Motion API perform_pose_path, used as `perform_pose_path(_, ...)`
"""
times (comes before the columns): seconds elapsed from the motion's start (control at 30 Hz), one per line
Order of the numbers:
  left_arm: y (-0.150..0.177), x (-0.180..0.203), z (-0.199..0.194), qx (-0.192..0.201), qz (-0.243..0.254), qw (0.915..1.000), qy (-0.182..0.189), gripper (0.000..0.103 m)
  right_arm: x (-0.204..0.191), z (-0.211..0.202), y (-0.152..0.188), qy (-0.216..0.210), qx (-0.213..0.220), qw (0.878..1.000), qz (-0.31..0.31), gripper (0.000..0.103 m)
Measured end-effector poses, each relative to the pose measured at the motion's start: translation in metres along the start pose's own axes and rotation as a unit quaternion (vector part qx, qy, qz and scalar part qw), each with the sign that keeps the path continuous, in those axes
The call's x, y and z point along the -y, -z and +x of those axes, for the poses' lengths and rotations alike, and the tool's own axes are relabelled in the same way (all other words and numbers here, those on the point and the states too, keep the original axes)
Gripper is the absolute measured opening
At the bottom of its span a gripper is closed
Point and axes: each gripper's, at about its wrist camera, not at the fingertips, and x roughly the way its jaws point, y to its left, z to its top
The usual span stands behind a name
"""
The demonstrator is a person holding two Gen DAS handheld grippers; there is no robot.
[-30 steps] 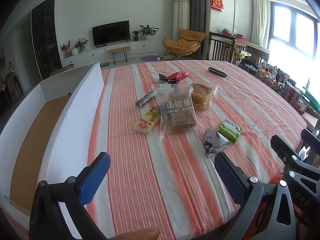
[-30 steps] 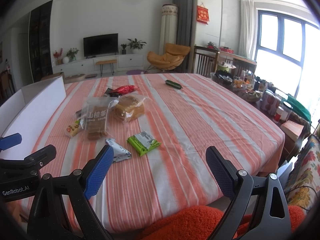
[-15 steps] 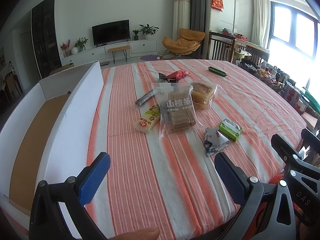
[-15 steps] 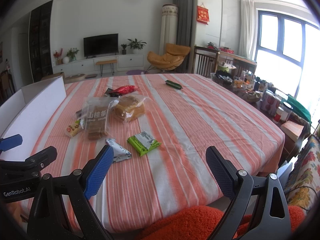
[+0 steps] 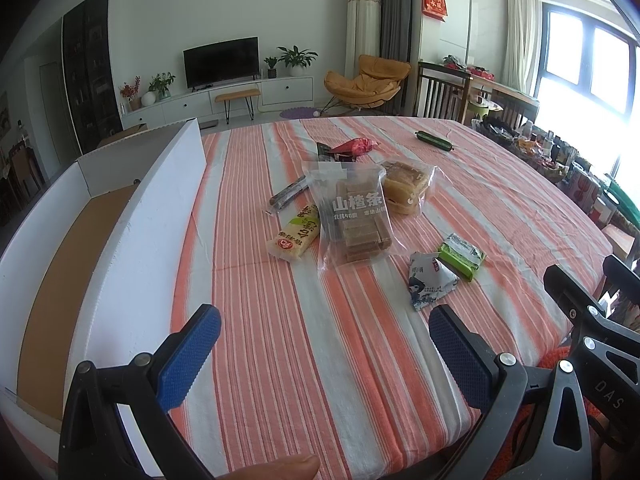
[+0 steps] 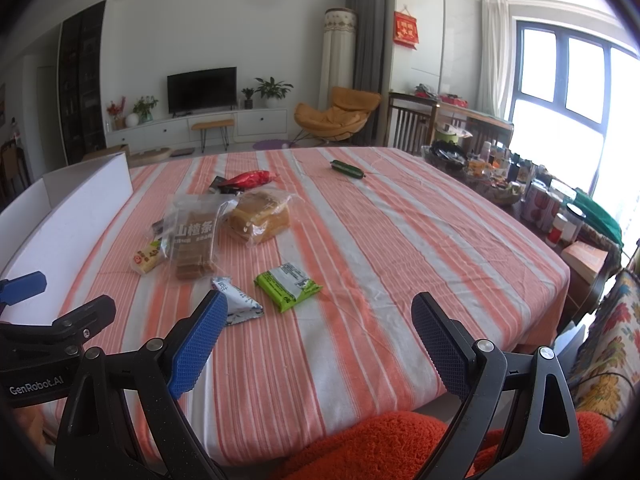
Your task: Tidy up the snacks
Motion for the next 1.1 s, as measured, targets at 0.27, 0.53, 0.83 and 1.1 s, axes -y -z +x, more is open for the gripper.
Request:
perform_pose_path(0.27,0.0031,0.0004,0.0031,-0.004,-0.003,1.0000,0.001,0.103,0.0000,-0.0001,0.0001,0.000,0.000,1.000,0.000,0.095)
perform_pose_path(0.53,0.0031,0.0003,0.0030,-0.004,-0.003,1.0000,0.001,0.103,-0.0002,0.0001,0.0002,0.000,0.000,1.000,0.000,0.095)
perform_pose_path(0.83,0.0071,0.0010,0.0043,-0.008,-0.006,0.9999,0.002,0.103,-0.0003,0.0001,0.0002,0.000,-0.001,1.000,0.000,0.095)
perform_pose_path(1.1,0.0066,0.0005,0.0045,-0.008,-0.006,0.9999,0.002,0.103,-0.0003,0.0002,0.0003,0.000,0.000,1.000,0.000,0.095)
